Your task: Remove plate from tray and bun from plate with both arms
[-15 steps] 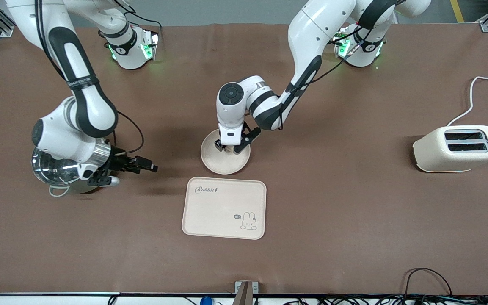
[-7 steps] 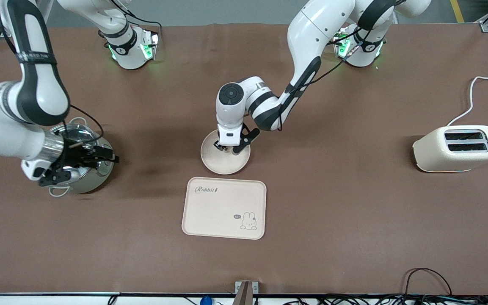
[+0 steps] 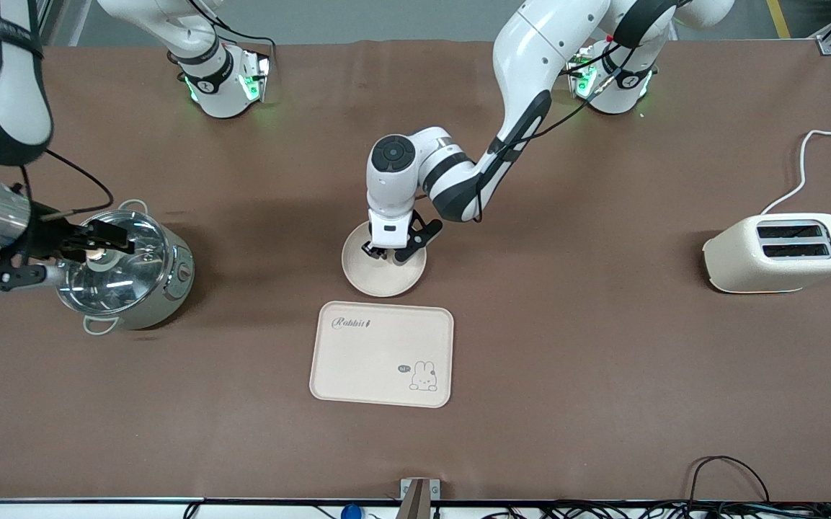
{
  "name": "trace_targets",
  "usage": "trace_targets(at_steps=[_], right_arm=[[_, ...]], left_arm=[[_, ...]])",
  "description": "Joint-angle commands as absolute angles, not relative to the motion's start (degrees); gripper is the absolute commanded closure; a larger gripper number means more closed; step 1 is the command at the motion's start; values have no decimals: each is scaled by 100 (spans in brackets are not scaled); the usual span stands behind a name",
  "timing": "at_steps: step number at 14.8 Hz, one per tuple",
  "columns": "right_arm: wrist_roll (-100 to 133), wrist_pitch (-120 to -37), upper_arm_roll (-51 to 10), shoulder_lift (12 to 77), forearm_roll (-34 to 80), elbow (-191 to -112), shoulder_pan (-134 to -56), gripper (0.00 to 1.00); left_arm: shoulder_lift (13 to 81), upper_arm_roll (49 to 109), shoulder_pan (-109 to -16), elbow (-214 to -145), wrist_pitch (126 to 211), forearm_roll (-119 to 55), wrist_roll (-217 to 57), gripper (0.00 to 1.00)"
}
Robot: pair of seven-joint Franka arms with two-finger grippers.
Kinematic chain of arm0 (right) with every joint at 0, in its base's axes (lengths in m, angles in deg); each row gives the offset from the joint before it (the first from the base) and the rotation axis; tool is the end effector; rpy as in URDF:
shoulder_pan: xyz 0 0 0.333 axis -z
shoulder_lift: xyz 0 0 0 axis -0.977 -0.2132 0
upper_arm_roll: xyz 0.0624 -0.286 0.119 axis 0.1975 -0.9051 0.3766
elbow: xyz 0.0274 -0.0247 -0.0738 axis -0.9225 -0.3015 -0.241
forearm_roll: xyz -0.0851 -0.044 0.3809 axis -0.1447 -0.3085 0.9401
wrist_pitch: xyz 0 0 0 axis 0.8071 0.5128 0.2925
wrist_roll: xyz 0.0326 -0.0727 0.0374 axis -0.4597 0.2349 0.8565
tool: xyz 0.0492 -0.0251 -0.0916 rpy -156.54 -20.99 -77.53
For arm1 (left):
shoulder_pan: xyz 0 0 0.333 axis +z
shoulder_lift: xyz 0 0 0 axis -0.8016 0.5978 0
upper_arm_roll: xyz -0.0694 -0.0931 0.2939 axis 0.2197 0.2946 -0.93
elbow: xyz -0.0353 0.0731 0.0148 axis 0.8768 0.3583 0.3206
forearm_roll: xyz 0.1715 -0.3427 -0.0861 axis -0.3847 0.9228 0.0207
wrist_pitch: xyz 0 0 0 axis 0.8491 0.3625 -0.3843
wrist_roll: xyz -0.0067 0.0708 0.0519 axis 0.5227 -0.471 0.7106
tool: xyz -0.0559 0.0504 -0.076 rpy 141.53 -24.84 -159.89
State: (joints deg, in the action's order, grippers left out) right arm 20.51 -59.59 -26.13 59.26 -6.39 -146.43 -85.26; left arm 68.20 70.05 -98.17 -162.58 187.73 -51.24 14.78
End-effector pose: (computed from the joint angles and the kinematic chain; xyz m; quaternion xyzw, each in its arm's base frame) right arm 0.5983 -0.0167 0.5190 -0.9968 -0.0372 0.0424 0.0573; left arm 0.4532 -0.5835 0.2236 0.9259 0.3712 0.0218 0.0662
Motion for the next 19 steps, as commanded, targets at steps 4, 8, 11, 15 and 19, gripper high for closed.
trace_targets(at_steps=[4,8,11,15,19], right_arm=[[1444,-5403,-2554,6329,-1325,-14033,-8631,0],[891,-5263,-2536,6708,-1449,-14051,-8648,0],[558,-5087,-2440,6884,-1449,-14095,-8727,0],[521,-4998,-2239,7068,-1441,-14244,-8570,0],[600,-4998,-1596,7052,-1441,-14244,-7787,0]], left_arm=[[5963,7006,-9277,-16285,17845,-5273,998,75],[5418,7033,-8460,-16338,17220,-5212,6,76],[5320,7059,-7809,-16364,17035,-5203,-758,75],[5539,7050,-6896,-16461,17043,-5256,-1734,75],[5952,7050,-6235,-16461,17324,-5265,-2377,75]])
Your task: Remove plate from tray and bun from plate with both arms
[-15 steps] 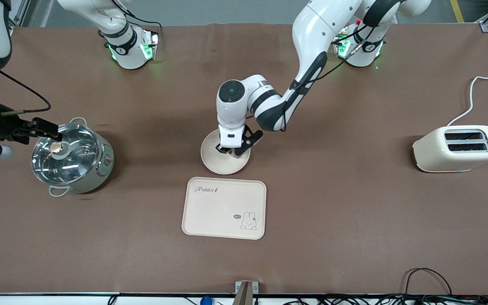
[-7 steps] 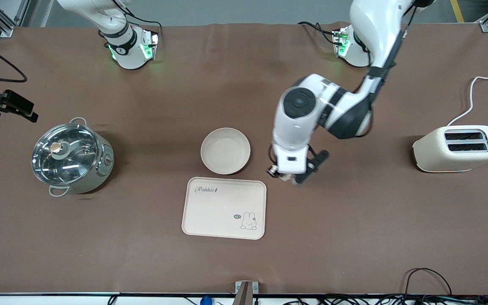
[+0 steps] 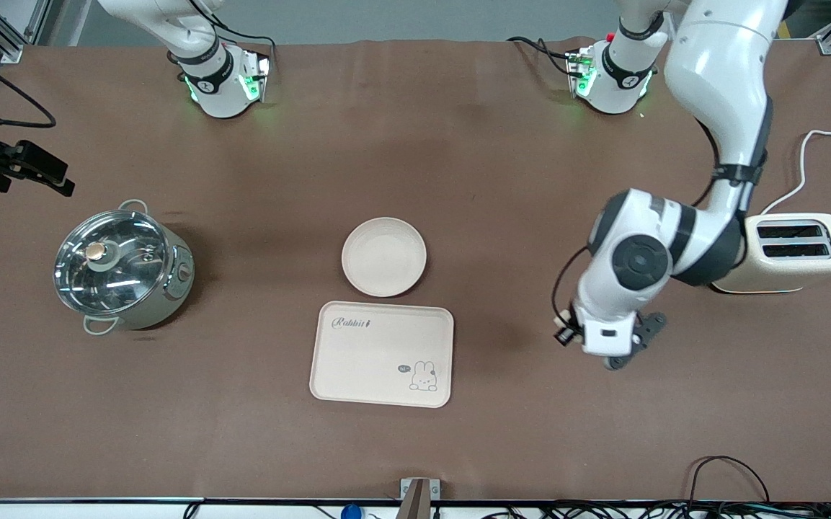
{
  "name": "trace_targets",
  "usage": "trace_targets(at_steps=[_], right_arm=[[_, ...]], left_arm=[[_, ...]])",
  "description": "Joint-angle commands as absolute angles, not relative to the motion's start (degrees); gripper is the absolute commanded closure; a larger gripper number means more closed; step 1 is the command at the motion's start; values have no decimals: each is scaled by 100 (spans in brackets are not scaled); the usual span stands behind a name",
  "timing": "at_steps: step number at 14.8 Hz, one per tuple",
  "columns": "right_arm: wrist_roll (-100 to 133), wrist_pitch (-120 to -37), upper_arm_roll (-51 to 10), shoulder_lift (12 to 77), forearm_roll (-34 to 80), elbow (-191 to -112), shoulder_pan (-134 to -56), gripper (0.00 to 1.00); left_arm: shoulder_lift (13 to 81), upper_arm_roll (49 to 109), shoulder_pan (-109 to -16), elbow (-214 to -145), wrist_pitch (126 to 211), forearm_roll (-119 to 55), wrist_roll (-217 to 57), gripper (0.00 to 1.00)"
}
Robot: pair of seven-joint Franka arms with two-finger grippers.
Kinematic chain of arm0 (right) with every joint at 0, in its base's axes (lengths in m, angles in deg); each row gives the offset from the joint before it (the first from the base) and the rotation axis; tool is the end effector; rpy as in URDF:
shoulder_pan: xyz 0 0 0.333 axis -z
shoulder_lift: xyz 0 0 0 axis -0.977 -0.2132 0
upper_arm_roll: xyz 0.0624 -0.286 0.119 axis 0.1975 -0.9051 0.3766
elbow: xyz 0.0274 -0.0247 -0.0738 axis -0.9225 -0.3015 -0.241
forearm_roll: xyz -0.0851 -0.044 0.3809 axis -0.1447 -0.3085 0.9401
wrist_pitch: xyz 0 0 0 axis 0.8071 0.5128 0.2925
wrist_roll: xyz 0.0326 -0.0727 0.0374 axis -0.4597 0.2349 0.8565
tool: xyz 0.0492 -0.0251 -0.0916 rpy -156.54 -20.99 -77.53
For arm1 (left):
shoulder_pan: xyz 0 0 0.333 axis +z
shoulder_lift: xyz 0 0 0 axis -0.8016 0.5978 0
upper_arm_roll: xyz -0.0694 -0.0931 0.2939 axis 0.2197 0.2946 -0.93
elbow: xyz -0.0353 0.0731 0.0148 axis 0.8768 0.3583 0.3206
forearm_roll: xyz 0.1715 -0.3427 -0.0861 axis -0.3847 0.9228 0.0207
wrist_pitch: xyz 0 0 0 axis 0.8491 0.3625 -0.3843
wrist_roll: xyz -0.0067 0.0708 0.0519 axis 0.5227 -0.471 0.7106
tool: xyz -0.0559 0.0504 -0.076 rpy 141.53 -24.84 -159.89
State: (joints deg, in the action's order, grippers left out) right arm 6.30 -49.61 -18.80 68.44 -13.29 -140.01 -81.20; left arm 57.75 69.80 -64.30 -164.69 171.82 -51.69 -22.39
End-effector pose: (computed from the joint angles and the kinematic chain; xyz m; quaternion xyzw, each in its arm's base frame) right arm 0.5457 -0.0005 0.6474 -0.9989 0.0471 0.0013 0.0078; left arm 0.6796 -0.2183 0.3119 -0.9377 -0.3460 -0.0226 0.0225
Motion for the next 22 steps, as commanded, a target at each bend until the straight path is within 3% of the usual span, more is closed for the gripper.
trace_targets(at_steps=[1,11,13,14,15,16,22], right_arm=[[609,-4998,-1596,7043,-1441,-14218,-7769,0],[661,-5447,-1561,6981,-1423,-14244,-7409,0],[679,-5447,-1569,6981,-1414,-14236,-7435,0],[679,-5447,-1578,6981,-1406,-14227,-7435,0],[688,-5447,-1578,6981,-1414,-14201,-7435,0],[688,-5447,-1578,6981,-1414,-14166,-7435,0],[776,-5359,-1587,7034,-1379,-14156,-7435,0]], left_arm=[[6092,7050,-6147,-16461,17394,-5273,-2430,75],[6296,7024,-5768,-17181,17817,-5291,-2712,69],[6296,7024,-5768,-17190,17799,-5291,-2712,55],[6287,7033,-5768,-17190,17782,-5291,-2703,36],[6252,7050,-5768,-17182,17773,-5291,-2642,6],[6200,7050,-5777,-17147,17773,-5291,-2616,0],[5409,7295,-5812,-16612,16738,-5291,-3158,0]])
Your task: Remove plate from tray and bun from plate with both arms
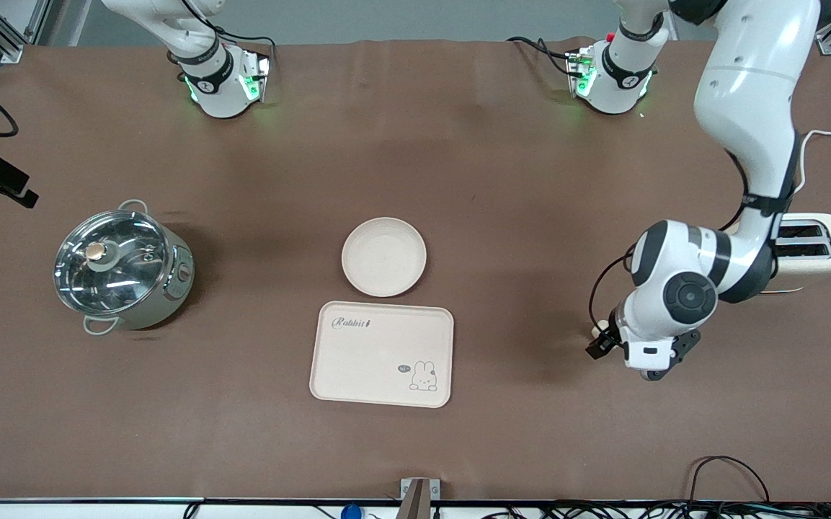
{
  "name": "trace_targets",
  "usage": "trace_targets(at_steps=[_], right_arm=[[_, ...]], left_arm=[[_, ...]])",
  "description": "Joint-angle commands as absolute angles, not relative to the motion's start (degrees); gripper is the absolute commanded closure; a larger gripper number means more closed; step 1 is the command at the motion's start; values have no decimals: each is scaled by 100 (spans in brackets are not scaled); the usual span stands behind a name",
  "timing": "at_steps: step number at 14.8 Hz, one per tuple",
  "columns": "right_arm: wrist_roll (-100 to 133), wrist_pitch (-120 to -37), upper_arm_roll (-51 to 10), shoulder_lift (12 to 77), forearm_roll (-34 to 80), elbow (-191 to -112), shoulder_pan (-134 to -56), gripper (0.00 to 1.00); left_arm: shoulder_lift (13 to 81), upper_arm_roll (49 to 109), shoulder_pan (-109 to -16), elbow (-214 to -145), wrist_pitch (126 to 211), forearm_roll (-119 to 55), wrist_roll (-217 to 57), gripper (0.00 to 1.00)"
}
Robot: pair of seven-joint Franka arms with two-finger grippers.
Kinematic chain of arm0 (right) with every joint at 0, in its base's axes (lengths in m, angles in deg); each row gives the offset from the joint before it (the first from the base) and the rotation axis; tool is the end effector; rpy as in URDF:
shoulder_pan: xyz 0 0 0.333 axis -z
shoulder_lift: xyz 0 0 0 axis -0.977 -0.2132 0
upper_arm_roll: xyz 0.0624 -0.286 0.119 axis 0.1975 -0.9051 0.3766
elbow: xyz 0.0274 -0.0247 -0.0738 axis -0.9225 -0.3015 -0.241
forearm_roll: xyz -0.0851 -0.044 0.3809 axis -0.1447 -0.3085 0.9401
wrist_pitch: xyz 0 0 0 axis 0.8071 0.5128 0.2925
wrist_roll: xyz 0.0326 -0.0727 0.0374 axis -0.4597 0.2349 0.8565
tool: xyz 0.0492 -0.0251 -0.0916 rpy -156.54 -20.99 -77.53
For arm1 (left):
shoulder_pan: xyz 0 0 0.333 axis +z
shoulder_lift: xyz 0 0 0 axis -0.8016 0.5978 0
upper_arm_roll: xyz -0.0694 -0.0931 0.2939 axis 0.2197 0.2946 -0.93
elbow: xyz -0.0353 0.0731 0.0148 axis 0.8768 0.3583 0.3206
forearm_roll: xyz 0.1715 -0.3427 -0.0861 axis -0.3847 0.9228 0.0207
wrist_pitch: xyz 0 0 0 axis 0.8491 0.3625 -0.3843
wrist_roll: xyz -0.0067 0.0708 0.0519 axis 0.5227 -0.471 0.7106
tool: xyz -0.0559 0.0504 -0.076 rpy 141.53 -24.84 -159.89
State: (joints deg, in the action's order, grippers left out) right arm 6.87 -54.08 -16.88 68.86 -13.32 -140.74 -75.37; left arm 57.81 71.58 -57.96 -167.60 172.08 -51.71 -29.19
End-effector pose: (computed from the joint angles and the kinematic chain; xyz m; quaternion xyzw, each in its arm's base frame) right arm 0.5502 -0.0382 0.6526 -0.9964 0.0764 -0.0353 0.0077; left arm 0.6838 -0.1596 0.2902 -0.9445 -0.3272 0.0034 0.0289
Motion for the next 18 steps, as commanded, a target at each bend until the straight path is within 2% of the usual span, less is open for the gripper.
trace_targets(at_steps=[1,12,18], right_arm=[[845,-5341,-1604,7034,-1379,-14156,-7418,0],[969,-5403,-1613,7016,-1388,-14209,-7409,0],[969,-5367,-1622,7016,-1388,-14253,-7400,0]], left_arm=[[5191,7322,-5803,-16549,16562,-5291,-3448,0],[3335,7296,-5452,-16522,15173,-5194,-5944,0],[2491,7261,-5268,-16531,14101,-4800,-7193,0]])
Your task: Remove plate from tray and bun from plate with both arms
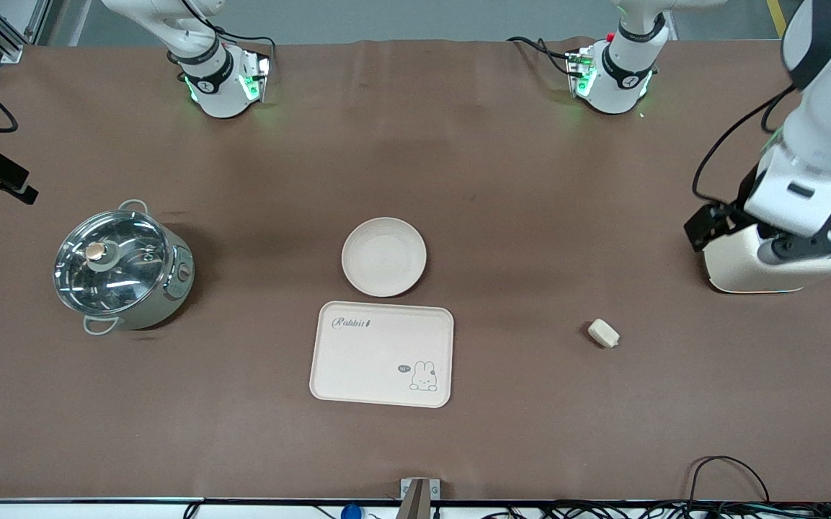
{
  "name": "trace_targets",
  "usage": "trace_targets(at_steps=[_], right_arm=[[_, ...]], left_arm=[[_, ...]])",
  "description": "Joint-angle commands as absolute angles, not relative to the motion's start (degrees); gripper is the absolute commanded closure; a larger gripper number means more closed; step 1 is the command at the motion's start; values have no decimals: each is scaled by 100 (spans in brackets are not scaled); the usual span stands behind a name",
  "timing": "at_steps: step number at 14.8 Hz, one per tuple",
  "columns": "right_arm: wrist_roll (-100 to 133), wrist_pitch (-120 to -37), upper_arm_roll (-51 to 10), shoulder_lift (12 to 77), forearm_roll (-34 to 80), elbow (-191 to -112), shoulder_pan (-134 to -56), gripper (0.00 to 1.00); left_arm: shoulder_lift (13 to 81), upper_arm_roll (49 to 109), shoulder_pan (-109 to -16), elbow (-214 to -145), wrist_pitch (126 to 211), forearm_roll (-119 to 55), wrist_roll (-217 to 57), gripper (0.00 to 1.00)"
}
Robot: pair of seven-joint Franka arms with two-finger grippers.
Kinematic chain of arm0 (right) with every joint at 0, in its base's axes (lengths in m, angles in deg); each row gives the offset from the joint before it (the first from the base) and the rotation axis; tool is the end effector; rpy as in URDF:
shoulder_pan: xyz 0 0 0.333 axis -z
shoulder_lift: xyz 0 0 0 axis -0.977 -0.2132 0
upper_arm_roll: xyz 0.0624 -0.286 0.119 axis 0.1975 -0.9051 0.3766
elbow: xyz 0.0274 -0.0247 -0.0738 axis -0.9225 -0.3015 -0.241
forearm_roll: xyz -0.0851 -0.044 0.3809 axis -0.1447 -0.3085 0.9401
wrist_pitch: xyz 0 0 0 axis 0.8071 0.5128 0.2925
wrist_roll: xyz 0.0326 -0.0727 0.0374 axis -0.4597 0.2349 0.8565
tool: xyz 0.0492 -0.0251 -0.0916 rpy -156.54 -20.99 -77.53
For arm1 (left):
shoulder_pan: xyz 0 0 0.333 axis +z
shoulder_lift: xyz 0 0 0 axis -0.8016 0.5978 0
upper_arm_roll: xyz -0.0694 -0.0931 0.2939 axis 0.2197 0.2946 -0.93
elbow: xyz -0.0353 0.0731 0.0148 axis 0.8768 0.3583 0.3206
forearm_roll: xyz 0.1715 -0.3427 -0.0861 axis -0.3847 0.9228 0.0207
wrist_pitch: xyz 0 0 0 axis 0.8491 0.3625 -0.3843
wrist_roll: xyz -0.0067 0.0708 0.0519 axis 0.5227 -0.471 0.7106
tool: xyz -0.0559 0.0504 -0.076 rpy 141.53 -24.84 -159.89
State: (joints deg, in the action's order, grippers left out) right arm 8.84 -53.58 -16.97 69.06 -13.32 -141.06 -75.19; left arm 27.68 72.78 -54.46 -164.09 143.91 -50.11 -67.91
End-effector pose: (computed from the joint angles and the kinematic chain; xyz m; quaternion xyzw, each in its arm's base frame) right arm 0.5480 -0.0407 0.6510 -0.9976 0.0616 -0.0301 0.0071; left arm 0.5809 -0.1129 0.6207 -0.9965 -0.0459 -0.0393 0.0570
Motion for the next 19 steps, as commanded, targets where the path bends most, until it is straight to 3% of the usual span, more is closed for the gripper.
trace_targets(at_steps=[1,11,19], right_arm=[[969,-5394,-1622,7016,-1388,-14297,-7400,0],[1136,-5490,-1622,7008,-1397,-14297,-7383,0],[1145,-5307,-1604,6999,-1397,-14315,-7409,0]], left_arm=[[2447,7253,-5215,-16531,14012,-4677,-7334,0],[1436,6892,-5179,-17365,13721,-4078,-8144,0],[1514,6901,-5188,-17146,13677,-4104,-8170,0]])
